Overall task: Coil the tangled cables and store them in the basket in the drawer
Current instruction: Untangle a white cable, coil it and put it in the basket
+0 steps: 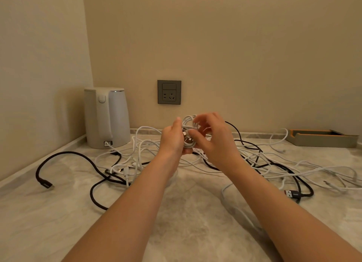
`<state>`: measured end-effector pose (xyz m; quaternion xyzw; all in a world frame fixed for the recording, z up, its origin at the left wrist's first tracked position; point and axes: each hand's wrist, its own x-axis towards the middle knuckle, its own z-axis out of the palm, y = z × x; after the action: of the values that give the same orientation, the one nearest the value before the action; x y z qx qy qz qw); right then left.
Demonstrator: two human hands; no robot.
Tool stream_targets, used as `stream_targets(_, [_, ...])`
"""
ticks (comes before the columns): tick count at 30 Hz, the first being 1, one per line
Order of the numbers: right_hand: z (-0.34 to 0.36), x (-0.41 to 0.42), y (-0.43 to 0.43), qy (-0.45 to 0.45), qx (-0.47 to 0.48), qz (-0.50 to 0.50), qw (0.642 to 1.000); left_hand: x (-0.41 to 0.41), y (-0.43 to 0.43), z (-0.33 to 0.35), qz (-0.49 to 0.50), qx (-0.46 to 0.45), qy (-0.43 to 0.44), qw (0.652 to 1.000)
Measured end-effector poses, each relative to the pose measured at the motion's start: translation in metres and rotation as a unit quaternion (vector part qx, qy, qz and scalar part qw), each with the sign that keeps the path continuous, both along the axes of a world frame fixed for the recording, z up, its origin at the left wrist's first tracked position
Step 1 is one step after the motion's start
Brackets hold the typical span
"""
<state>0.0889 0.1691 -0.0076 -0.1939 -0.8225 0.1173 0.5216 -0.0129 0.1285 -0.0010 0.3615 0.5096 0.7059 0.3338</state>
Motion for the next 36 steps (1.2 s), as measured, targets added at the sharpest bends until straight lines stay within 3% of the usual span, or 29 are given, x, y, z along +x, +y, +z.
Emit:
stream_targets(5, [-0.005,-0.003,0.004,-0.034,0.074,-0.011,0.997,-0.002,-0.001,-0.003,0.007,-0.001,-0.007,1.000])
stream_targets(15, [-0.008,-0.007,0.009,-0.070,0.073,-0.034,0.994,0.008,-0.002,-0.010,0.086,0.020,0.045,0.995])
stream_targets(22, [-0.015,-0.003,-0.002,-0.008,-0.034,-0.030,0.999,0.009,-0.004,-0.015,0.071,-0.026,-0.017,0.997])
stream_targets(24, [-0.012,-0.001,-0.003,-0.028,-0.088,-0.031,0.995,0.007,-0.008,-0.012,0.083,-0.026,0.002,0.996])
stream_targets(30, [0.007,0.003,-0.011,-0.058,-0.079,0.070,0.993,0.004,-0.024,-0.005,0.087,-0.014,0.088,0.992])
stream_targets(36, [0.028,0.011,-0.026,-0.068,-0.146,0.104,0.981,0.003,-0.055,-0.002,0.042,-0.036,0.215,0.975])
